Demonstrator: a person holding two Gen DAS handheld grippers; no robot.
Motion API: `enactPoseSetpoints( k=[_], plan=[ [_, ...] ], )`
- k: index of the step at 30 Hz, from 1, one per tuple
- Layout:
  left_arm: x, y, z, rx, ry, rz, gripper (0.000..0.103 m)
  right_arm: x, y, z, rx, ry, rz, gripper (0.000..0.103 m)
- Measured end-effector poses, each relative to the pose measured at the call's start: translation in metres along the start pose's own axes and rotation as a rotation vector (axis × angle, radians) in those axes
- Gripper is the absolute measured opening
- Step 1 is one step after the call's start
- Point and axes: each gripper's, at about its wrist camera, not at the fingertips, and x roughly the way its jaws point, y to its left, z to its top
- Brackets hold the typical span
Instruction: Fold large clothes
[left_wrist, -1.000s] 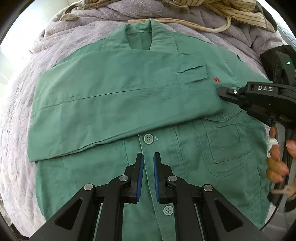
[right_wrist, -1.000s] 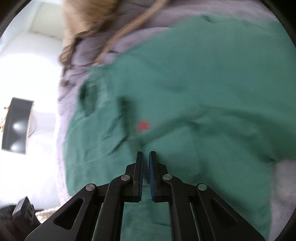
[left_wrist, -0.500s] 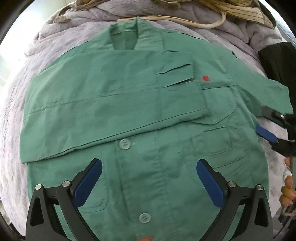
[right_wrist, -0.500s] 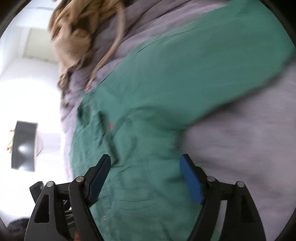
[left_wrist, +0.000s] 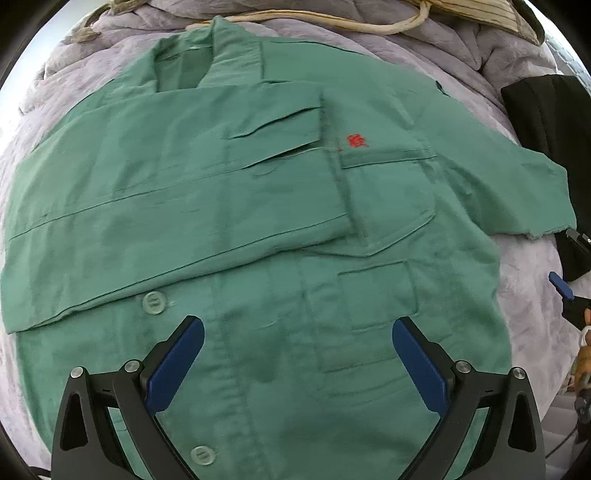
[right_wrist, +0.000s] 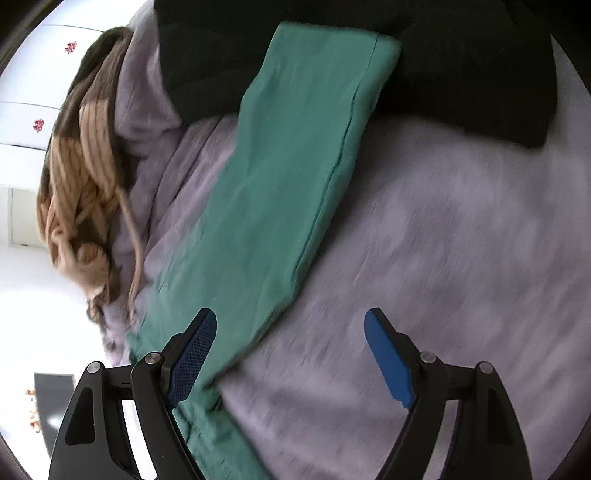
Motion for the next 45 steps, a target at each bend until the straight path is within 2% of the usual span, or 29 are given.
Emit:
enactPoseSetpoints(
  k=[6,11,13,15,16,17,18,20,26,32,36,40,45],
  plan=[
    [0.008,-0.024,0.010,0.003,-0.008,-0.041,0.102,0.013,-0.001,0.043,-0.014,-0.054,0.009,0.083],
    [0.013,-0.043,0.018,0.056,-0.008,-0.021,0.102,0.027,-0.004,0.068,0.032,-0.075,0.064,0.082],
    [0.017,-0.047,0.021,0.064,0.001,-0.034,0.102,0.030,-0.007,0.076,0.082,-0.090,0.101,0.080],
    [0.022,-0.050,0.022,0.059,0.027,-0.051,0.102,0.032,-0.009,0.078,0.132,-0.088,0.143,0.070],
    [0.024,-0.050,0.022,0.057,0.034,-0.057,0.102,0.034,-0.009,0.079,0.153,-0.079,0.162,0.043],
    [0.025,-0.049,0.022,0.049,0.037,-0.060,0.102,0.035,-0.009,0.080,0.164,-0.068,0.160,0.003],
    [0.024,-0.047,0.021,0.033,0.030,-0.059,0.102,0.035,-0.008,0.081,0.168,-0.058,0.137,0.004],
    [0.021,-0.041,0.020,0.004,0.017,-0.062,0.102,0.033,-0.004,0.081,0.148,-0.057,0.150,0.004],
    [0.007,-0.020,0.017,-0.014,-0.043,-0.028,0.102,0.013,0.049,0.066,-0.029,-0.039,0.301,0.004],
    [-0.016,0.015,0.015,-0.032,-0.121,-0.012,0.102,-0.005,0.154,0.013,-0.350,0.003,0.377,0.004],
    [-0.029,0.041,0.011,-0.047,-0.157,0.000,0.102,0.004,0.231,-0.049,-0.579,0.062,0.400,0.004],
    [-0.047,0.080,0.003,-0.063,-0.206,0.046,0.102,0.040,0.289,-0.136,-0.789,0.150,0.357,0.004],
    [-0.061,0.140,-0.009,-0.110,-0.234,0.095,0.102,0.117,0.310,-0.234,-0.848,0.311,0.299,0.004]
  ],
)
